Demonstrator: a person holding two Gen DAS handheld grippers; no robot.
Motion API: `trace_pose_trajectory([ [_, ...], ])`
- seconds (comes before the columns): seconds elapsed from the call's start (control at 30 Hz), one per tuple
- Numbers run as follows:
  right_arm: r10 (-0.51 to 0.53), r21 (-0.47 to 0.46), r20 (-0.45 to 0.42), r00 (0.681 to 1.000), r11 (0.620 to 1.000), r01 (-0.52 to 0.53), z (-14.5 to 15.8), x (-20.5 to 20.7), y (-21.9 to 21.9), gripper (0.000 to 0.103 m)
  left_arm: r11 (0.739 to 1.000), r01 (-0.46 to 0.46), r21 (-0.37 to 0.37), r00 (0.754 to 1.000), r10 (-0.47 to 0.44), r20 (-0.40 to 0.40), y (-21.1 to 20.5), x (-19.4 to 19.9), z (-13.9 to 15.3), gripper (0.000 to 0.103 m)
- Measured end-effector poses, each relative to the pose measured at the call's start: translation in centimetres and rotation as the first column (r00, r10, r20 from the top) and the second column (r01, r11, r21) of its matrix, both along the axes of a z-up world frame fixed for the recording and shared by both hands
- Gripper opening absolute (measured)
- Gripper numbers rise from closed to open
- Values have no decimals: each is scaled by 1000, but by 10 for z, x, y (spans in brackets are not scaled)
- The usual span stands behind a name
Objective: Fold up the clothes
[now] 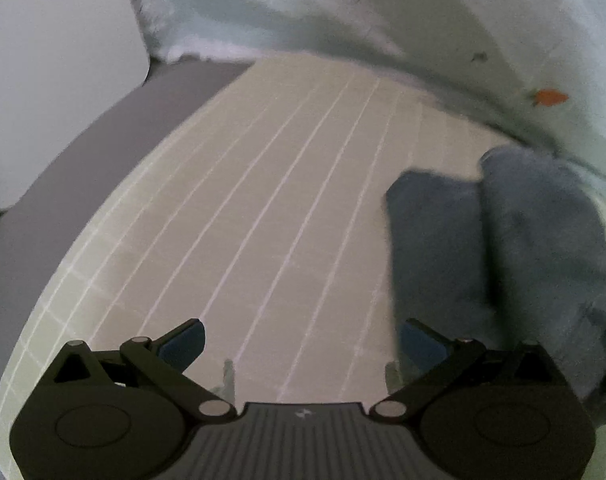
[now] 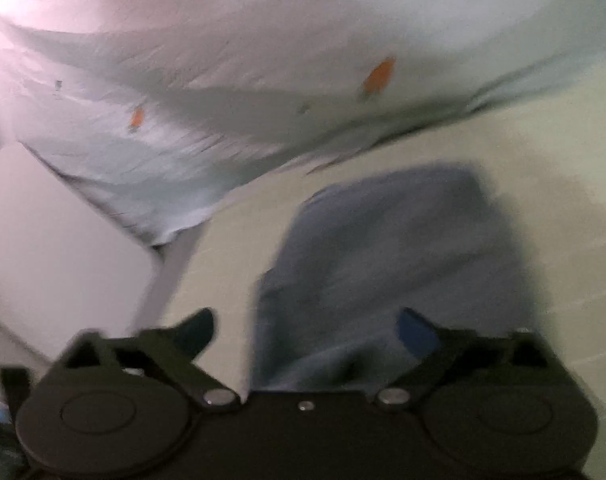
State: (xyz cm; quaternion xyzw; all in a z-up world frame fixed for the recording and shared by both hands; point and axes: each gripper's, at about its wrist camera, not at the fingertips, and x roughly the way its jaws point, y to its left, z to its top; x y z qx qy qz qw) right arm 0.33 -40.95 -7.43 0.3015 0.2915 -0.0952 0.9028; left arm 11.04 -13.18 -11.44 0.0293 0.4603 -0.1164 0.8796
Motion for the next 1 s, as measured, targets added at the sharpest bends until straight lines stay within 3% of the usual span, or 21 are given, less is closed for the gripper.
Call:
trace_pose_trajectory([
  [0.1, -83, -173, -101, 991, 983, 65, -10, -13, -15, 103, 998, 24, -54, 999, -22, 36, -14, -6, 13, 103],
  [0.23, -167, -345, -263, 950, 936, 69, -33, -29, -30, 103, 991, 107, -81, 992, -102, 74, -41, -8, 22, 103],
  [0.3, -179, -306, -267, 947, 948, 93, -41, -38, -41, 103, 984, 158, -83, 985, -151, 88, -57, -8, 25, 102],
  [0.43, -186, -235, -279, 942, 964, 121, -54, -42, -59, 103, 968, 243, -60, 969, -239, 65, -93, 4, 19, 92],
  [0.53, -177, -233, -290, 940, 966, 110, -63, -34, -66, 103, 960, 266, -87, 964, -265, 26, -107, 20, 11, 79],
  [0.7, -160, -231, -305, 939, 969, 90, -69, -27, -77, 103, 948, 281, -151, 957, -288, -31, -129, 52, -8, 77],
  [0.73, -157, -228, -307, 939, 970, 88, -71, -26, -80, 103, 945, 280, -171, 956, -291, -45, -132, 57, -11, 64],
  [0.77, -158, -226, -309, 938, 970, 89, -74, -23, -83, 103, 943, 278, -185, 954, -293, -58, -135, 61, -12, 45],
  [0.8, -161, -224, -312, 936, 970, 92, -76, -21, -85, 103, 943, 275, -188, 954, -291, -66, -137, 62, -13, 37],
  [0.83, -164, -222, -314, 935, 970, 96, -78, -20, -88, 103, 944, 276, -181, 954, -291, -65, -140, 62, -13, 21],
  [0.87, -168, -221, -316, 934, 970, 100, -80, -20, -90, 103, 944, 285, -168, 953, -297, -52, -142, 58, -11, 11],
  [1.0, -175, -247, -320, 931, 964, 96, -81, -18, -92, 103, 940, 305, -155, 952, -305, 22, -144, 37, 16, 7],
])
